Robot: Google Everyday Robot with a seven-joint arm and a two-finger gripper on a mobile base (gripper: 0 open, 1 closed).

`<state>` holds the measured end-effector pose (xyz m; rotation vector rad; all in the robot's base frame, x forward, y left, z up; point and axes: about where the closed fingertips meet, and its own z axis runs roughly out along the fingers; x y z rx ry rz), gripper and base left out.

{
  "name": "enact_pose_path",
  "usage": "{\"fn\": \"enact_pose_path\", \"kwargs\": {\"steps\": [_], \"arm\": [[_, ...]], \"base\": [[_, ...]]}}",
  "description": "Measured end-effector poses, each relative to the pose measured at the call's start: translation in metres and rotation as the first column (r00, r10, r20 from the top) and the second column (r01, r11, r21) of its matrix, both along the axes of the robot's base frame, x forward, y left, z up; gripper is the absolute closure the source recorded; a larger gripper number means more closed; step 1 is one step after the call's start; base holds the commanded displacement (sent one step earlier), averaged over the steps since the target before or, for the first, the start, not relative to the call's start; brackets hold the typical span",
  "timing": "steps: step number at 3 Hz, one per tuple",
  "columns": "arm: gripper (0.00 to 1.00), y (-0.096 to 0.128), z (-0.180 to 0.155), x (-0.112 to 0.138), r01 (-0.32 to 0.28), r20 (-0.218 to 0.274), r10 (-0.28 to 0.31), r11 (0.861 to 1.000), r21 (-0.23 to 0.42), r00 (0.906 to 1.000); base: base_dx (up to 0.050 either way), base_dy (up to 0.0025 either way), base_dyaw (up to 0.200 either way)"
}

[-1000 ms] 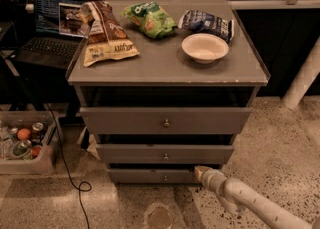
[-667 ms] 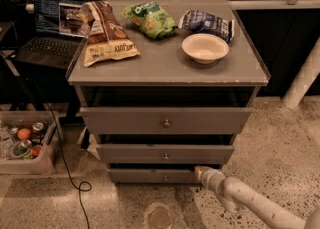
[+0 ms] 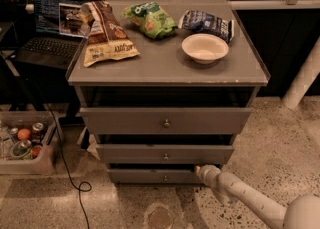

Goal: Open bottom drawer

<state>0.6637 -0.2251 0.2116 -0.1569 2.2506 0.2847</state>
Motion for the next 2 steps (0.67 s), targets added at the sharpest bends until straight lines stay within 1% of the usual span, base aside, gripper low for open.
{"fn": "enact_pose_path", "kwargs": {"steps": [2], "arm": [[1.00,0.0012,-0.0093,-0.0015,-0.001,-0.034,0.000,1.000,-0.011,0.9994]], "base": [[0.000,0.00000,0.000]]}}
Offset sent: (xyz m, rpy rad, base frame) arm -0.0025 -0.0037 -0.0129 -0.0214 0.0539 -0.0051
